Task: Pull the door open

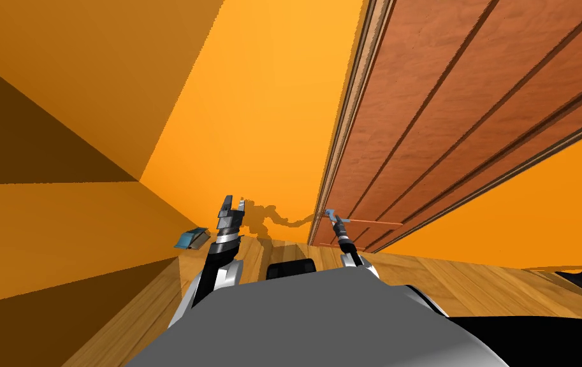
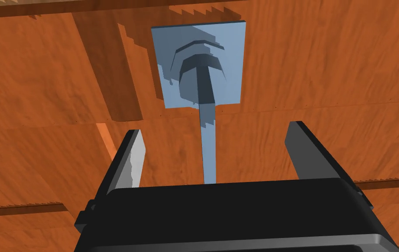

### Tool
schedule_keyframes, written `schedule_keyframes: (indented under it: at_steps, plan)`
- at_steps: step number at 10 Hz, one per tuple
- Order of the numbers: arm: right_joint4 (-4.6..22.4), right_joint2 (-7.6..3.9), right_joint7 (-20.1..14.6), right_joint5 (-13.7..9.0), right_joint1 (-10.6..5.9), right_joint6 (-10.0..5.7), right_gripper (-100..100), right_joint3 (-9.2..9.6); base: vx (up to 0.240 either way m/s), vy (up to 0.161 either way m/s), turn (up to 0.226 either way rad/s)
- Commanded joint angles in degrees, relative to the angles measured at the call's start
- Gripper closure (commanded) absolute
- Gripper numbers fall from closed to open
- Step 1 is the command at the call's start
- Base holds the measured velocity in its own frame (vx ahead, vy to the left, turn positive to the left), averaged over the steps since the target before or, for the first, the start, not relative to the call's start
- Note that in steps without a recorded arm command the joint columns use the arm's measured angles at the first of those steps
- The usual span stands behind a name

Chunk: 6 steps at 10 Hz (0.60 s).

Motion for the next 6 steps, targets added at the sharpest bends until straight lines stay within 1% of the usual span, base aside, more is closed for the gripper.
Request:
schedule_keyframes:
  at_steps: [1,2,6]
  plan:
    - [0.00,0.00,0.00,0.00,0.00,0.00,-100,0.00,0.082,-0.010,0.037]
    - [0.00,0.00,0.00,0.00,0.00,0.00,100,0.00,-0.014,0.001,-0.033]
    - [0.00,0.00,0.00,0.00,0.00,0.00,100,0.00,-0.019,0.002,0.000]
